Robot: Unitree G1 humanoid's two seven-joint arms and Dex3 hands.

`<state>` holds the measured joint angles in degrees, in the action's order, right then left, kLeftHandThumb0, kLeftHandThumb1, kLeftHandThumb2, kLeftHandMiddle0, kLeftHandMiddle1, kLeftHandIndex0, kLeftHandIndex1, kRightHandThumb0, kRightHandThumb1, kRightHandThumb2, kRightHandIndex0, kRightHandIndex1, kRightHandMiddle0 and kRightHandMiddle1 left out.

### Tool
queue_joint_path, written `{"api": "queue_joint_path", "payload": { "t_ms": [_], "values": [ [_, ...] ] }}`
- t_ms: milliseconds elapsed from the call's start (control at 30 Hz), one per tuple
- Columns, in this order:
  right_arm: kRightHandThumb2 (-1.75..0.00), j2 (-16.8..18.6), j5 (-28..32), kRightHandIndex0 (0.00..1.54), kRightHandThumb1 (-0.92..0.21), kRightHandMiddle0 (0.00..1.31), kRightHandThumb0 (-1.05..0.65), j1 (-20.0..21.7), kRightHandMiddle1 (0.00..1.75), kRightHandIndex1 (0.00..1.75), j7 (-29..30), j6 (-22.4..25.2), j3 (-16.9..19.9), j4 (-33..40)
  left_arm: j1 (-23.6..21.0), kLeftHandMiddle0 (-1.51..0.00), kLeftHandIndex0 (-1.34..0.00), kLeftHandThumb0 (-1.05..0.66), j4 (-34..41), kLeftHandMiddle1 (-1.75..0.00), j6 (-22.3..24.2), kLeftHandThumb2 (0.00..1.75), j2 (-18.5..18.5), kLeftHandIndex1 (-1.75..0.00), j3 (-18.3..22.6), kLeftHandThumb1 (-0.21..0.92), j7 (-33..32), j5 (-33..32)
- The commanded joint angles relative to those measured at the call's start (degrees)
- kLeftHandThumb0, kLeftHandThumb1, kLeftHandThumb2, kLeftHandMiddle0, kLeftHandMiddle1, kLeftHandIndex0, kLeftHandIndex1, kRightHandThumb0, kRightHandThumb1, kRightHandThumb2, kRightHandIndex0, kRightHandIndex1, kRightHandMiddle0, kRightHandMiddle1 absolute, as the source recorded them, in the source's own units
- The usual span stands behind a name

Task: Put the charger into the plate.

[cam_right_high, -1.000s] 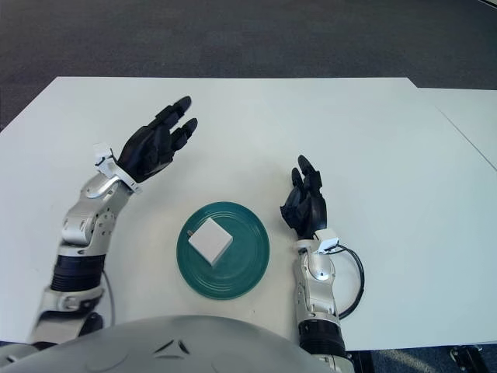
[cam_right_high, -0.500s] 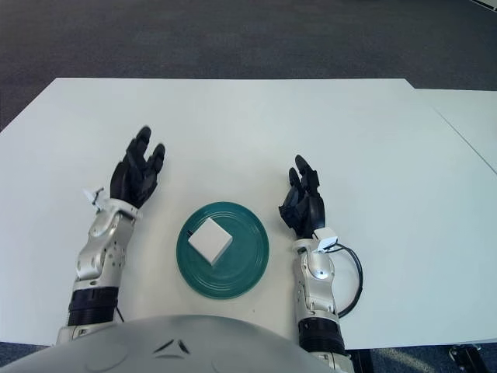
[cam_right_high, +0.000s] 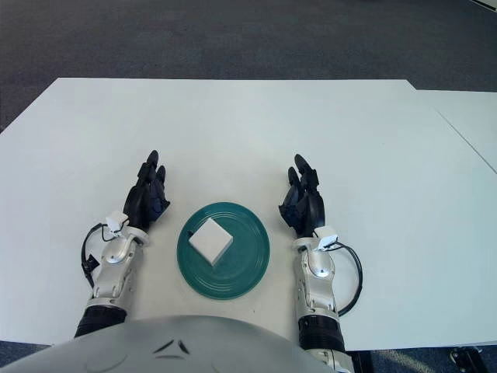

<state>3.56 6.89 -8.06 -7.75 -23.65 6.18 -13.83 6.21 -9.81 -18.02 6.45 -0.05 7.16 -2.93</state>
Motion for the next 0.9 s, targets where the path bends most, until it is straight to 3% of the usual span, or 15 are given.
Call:
{"api": "queue_joint_path", "payload": {
  "t_ms": [0, 167, 500, 867],
  "values": [
    [-0.9, 0.73, 1.68, 0.18, -0.92, 0.0, -0.85, -4.58, 0.45, 0.01, -0.86, 3.23, -0.33, -4.37, 1.91, 0.0, 0.0, -1.05, 0.13, 0.0, 0.22, 1.0, 0.27, 0.0, -0.87, 0.92, -1.98, 1.74],
    [-0.91, 0.61, 2.86, 0.17, -0.92, 0.0, -0.82, -4.67, 0.43, 0.0, -1.75, 3.93, -0.09, -3.87, 5.08, 0.0, 0.0, -1.05, 3.7, 0.0, 2.95, 1.03, -0.8, 0.0, -2.56, 0.92, -2.29, 3.1],
    [-0.91, -0.27, 3.24, 0.16, -0.92, 0.0, -0.81, -5.85, 0.41, 0.0, -2.56, 4.78, 0.15, -2.54, 7.05, 0.0, 0.0, -1.05, 5.3, 0.0, 4.56, 1.04, 0.9, 0.0, -4.17, 0.92, -2.57, 1.2],
    [-0.91, -0.73, 2.91, 0.17, -0.92, 0.0, -0.81, -7.23, 0.42, 0.0, -2.49, 5.06, -0.25, -0.48, 8.93, 0.0, 0.0, -1.05, 4.5, 0.0, -0.56, 1.0, 2.25, 0.0, -5.16, 0.92, -3.06, -1.56]
  ]
}}
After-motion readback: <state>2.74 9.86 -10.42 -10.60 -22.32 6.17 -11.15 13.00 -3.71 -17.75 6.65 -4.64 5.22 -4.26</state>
